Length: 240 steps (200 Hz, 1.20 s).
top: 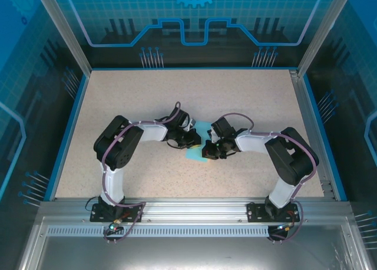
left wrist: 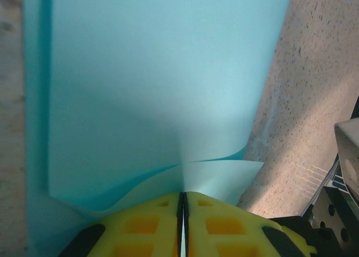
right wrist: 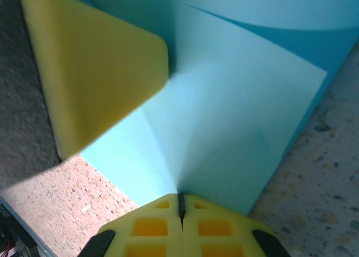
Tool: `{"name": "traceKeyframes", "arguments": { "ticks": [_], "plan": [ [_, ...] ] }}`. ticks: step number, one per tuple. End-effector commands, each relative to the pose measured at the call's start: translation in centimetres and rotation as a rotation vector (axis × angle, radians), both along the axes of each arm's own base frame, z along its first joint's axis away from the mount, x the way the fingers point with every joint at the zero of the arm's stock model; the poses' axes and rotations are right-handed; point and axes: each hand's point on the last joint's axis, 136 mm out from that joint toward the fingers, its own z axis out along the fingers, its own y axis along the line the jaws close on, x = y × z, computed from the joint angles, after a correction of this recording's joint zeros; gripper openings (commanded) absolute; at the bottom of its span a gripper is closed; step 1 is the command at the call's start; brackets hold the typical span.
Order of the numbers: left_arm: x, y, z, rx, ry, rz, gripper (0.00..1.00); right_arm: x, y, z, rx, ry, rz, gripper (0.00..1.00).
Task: Fold a paper plane with a square sheet of paper (pick it up from the middle)
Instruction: Fold the triangle a second time at the center of the table.
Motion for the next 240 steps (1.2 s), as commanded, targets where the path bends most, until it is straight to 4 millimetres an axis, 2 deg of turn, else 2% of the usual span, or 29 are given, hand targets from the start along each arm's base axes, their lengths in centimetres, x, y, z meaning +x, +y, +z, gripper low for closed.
{"name": "traceKeyframes", "arguments": {
  "ticks": [1, 79, 115, 145, 174, 194, 218, 240],
  "plan": [
    [3.0, 4.8, -2.6, 0.172, -0.035, 0.118, 0.13, -3.4, -4.7, -4.0, -0.214, 0.151, -0.029, 0.00],
    [4.2, 5.9, -2.7, 0.174, -0.031, 0.138, 0.14, -3.4, -4.5, -4.1, -0.206, 0.153, -0.025, 0.00],
    [5.3, 6.3, -1.1, 0.178, -0.052, 0.136, 0.14, -3.2, -4.4, -3.8, -0.198, 0.147, -0.026, 0.00],
    [5.6, 5.7, 2.0, 0.128, -0.099, 0.122, 0.16, -2.9, -4.1, -3.6, -0.190, 0.137, -0.027, 0.00],
    [4.7, 4.8, 4.9, 0.050, -0.124, 0.093, 0.17, -2.6, -3.9, -3.4, -0.177, 0.133, -0.030, 0.00],
    [3.7, 3.9, 5.8, -0.008, -0.114, 0.063, 0.17, -2.5, -3.8, -3.3, -0.180, 0.130, -0.030, 0.00],
    [2.1, 2.1, 5.9, -0.069, -0.094, 0.001, 0.16, -2.4, -3.8, -3.3, -0.180, 0.129, -0.032, 0.00],
    [0.9, 1.0, 4.7, -0.077, -0.061, -0.035, 0.16, -2.3, -3.8, -3.2, -0.177, 0.125, -0.033, 0.00]
  ]
}}
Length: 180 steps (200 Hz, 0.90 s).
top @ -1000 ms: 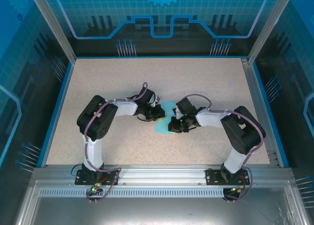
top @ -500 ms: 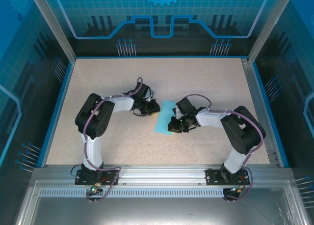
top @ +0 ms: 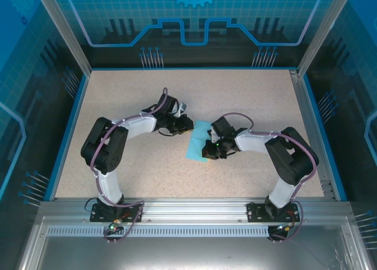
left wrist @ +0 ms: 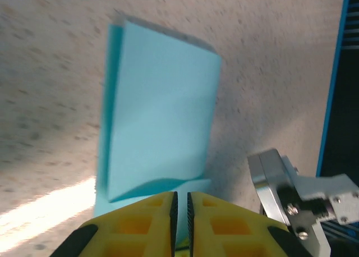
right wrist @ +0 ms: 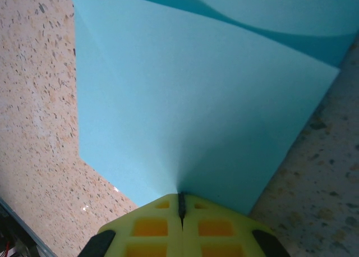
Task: Fold a paper plane with a square sheet of paper (pick it up from the middle)
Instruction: Fold the triangle a second time at the center of the table.
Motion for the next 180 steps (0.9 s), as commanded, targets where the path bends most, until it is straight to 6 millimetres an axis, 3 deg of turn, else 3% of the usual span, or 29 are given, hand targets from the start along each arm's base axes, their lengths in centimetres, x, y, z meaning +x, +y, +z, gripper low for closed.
{"name": "traceKeyframes", "arguments": {
  "ticks": [1, 27, 60, 106, 137, 180],
  "plan": [
    [-2.6, -1.7, -1.1, -0.048, 0.065, -0.078, 0.16, -2.4, -3.7, -3.3, -0.169, 0.118, -0.032, 0.00],
    [-3.0, -2.5, -3.0, -0.063, 0.108, -0.092, 0.15, -2.1, -3.3, -3.0, -0.144, 0.109, -0.037, 0.00],
    [-2.9, -1.8, -5.1, 0.007, 0.131, -0.076, 0.15, -1.1, -2.4, -2.0, -0.105, 0.078, -0.036, 0.01],
    [-3.9, 0.4, -8.9, 0.162, 0.186, -0.057, 0.12, 1.2, 0.2, 1.6, 0.028, -0.014, -0.025, 0.01],
    [-4.5, 0.5, -9.3, 0.164, 0.202, -0.071, 0.12, 3.0, 1.9, 3.3, 0.090, -0.055, -0.019, 0.01],
    [-4.4, 0.3, -9.1, 0.152, 0.201, -0.066, 0.12, 4.1, 2.9, 1.9, 0.080, -0.024, -0.022, 0.01]
  ]
}}
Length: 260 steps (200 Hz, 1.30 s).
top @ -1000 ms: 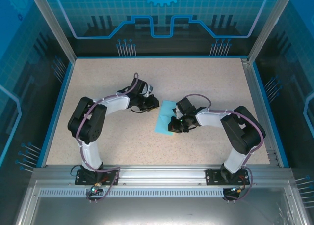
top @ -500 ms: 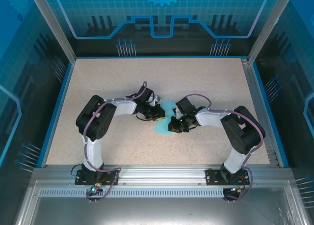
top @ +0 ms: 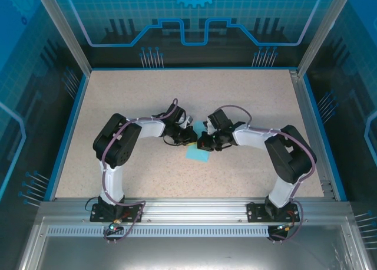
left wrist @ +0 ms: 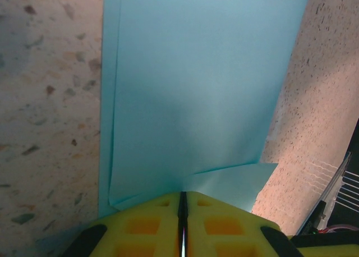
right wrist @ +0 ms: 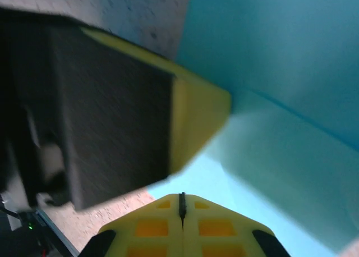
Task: Fold a paper plane with a square sheet of paper (pick it up from the middle)
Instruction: Fold the triangle a second time at the center of the table.
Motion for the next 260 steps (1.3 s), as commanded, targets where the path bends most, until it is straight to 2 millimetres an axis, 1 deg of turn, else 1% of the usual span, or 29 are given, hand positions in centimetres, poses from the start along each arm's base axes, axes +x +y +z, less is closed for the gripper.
{"name": "traceKeyframes", "arguments": {
  "ticks": [1, 21, 55, 73, 83, 85, 87, 136, 182, 260],
  "plan": [
    [-1.5, 1.6, -3.3, 0.112, 0.075, 0.011, 0.12, 0.5, 0.1, -1.3, -0.008, 0.050, -0.018, 0.01],
    [-1.5, 1.5, -3.2, 0.103, 0.078, 0.016, 0.12, 0.0, 0.0, -2.7, -0.023, 0.072, -0.015, 0.01],
    [-1.5, 1.5, -3.2, 0.098, 0.080, 0.022, 0.11, -1.4, -1.5, -5.7, -0.078, 0.125, -0.033, 0.01],
    [-1.5, 1.5, -3.2, 0.102, 0.081, 0.026, 0.11, -2.2, -2.1, -6.6, -0.094, 0.143, -0.041, 0.01],
    [-1.5, 1.6, -3.3, 0.107, 0.082, 0.028, 0.11, -2.1, -2.0, -6.3, -0.085, 0.138, -0.042, 0.01],
    [-1.5, 1.6, -3.3, 0.108, 0.080, 0.029, 0.11, -2.7, -2.4, -6.8, -0.093, 0.153, -0.041, 0.01],
    [-1.5, 1.7, -3.4, 0.109, 0.082, 0.029, 0.11, -2.9, -2.5, -6.9, -0.095, 0.156, -0.039, 0.01],
    [-1.8, 2.5, -4.4, 0.158, 0.104, 0.049, 0.08, -4.0, -2.2, -4.6, -0.033, 0.132, 0.000, 0.03],
    [-1.9, 2.7, -4.6, 0.170, 0.110, 0.060, 0.08, -5.9, -3.0, -4.8, -0.016, 0.150, 0.015, 0.03],
    [-2.0, 2.8, -4.8, 0.176, 0.115, 0.060, 0.07, -8.7, -4.9, -5.7, -0.038, 0.183, -0.006, 0.04]
  ]
}}
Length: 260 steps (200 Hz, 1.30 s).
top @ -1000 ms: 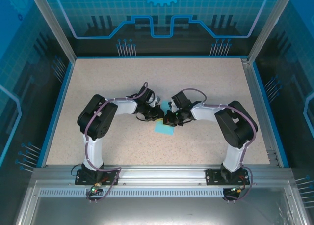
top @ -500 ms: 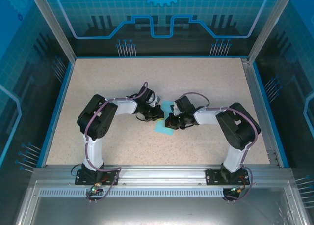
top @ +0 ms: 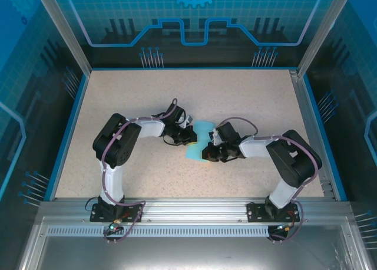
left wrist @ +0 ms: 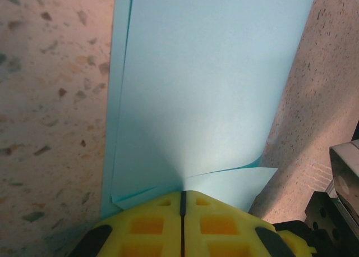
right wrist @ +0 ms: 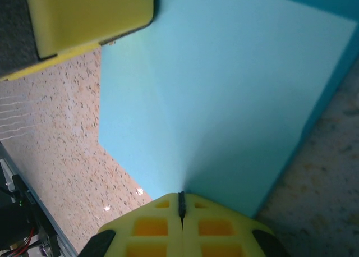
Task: Fold a paper plane with a square sheet of paper (pick it up from the middle)
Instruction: Fold the triangle a second time at the center of the table.
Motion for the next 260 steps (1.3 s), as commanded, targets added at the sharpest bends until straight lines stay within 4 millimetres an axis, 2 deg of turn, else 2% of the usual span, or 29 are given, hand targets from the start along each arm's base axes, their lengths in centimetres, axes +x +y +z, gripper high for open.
{"name": "traceKeyframes", "arguments": {
  "ticks": [1, 35, 73, 99, 113, 131, 153, 188, 233, 260],
  "plan": [
    [-2.1, 2.7, -4.7, 0.171, 0.110, 0.048, 0.07, -4.2, -2.6, -2.6, -0.097, 0.160, -0.004, 0.04],
    [-2.0, 2.6, -4.5, 0.164, 0.105, 0.048, 0.07, -4.8, -3.2, -2.4, -0.108, 0.156, -0.008, 0.05],
    [-1.9, 2.4, -4.0, 0.149, 0.098, 0.043, 0.08, -4.2, -3.4, -0.9, -0.107, 0.114, -0.018, 0.07],
    [-1.7, 1.7, -2.8, 0.098, 0.079, 0.036, 0.10, -2.0, -4.1, 0.9, -0.100, 0.051, -0.088, 0.14],
    [-1.6, 1.1, -1.8, 0.063, 0.068, 0.029, 0.12, -0.4, -4.5, 1.6, -0.105, 0.028, -0.142, 0.22],
    [-1.3, 0.6, -0.7, 0.034, 0.050, 0.023, 0.13, 1.6, -4.8, 2.1, -0.107, 0.023, -0.200, 0.27],
    [-0.8, 0.3, 0.3, 0.017, 0.032, 0.022, 0.15, 3.5, -4.1, 2.5, -0.084, 0.013, -0.221, 0.28],
    [-0.5, 0.0, 0.9, 0.003, 0.023, 0.018, 0.18, 5.1, -3.9, 1.4, -0.114, 0.044, -0.259, 0.29],
    [-0.5, 0.0, 1.1, -0.001, 0.021, 0.014, 0.19, 5.8, -3.9, 0.2, -0.131, 0.070, -0.285, 0.29],
    [-0.4, 0.0, 1.1, 0.003, 0.021, 0.013, 0.19, 6.0, -2.6, 0.2, -0.055, 0.074, -0.269, 0.23]
  ]
}}
